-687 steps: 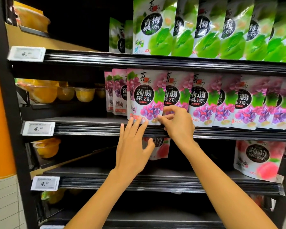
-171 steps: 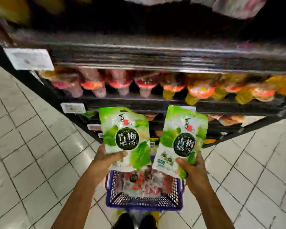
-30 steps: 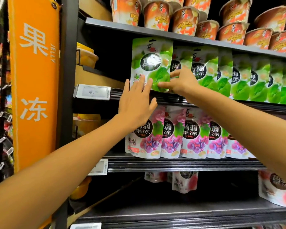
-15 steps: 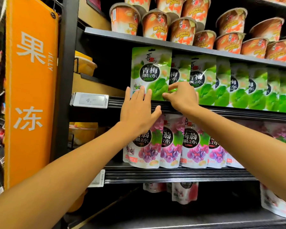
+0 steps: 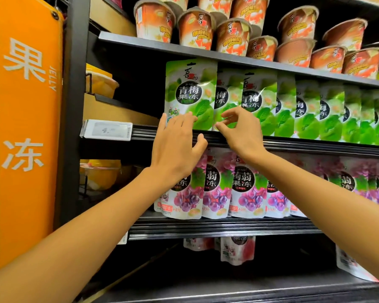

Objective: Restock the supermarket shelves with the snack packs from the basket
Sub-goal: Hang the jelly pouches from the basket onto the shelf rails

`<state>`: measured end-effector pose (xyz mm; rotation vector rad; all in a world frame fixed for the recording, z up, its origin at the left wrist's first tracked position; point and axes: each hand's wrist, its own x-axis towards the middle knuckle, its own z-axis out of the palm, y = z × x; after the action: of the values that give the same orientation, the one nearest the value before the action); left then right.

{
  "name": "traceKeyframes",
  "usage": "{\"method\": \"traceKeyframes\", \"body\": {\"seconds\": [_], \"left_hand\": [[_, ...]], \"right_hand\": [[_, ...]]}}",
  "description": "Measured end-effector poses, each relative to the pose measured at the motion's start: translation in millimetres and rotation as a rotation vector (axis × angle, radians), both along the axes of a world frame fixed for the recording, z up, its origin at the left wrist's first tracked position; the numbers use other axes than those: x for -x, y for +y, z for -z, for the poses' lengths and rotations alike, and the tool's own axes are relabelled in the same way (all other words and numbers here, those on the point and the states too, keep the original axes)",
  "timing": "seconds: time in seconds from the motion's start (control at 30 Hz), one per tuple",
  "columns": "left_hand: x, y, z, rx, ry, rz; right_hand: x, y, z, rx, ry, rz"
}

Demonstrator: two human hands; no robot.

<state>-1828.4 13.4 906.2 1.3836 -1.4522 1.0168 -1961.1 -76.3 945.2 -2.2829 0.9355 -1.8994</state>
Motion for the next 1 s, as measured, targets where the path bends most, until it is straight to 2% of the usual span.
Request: {"method": "traceKeyframes", "body": {"seconds": [0.2,0.4,0.57,0.7,0.9,1.0], "left_hand": [[29,17,36,0.094,0.237,0.341],[72,22,111,-0.046,0.340,0.444],[110,27,221,-0.274,0.657,0.455],[133,38,344,-0.509,1.007,0.380],[169,75,554,-0.736,1.498,0.135],[196,108,651,-0.863,1.655,0.043]], "right_hand": [[28,14,55,0.067,-0.111,-0.144],[79,34,160,-0.067,-0.004,-0.280],[133,35,286,-0.360,0.112,-0.392],[177,39,421,-0.772,0.168,-0.434],[231,65,607,-1.301,0.282,-0.379],[250,81,685,-1.546,0.313,-0.284]]}}
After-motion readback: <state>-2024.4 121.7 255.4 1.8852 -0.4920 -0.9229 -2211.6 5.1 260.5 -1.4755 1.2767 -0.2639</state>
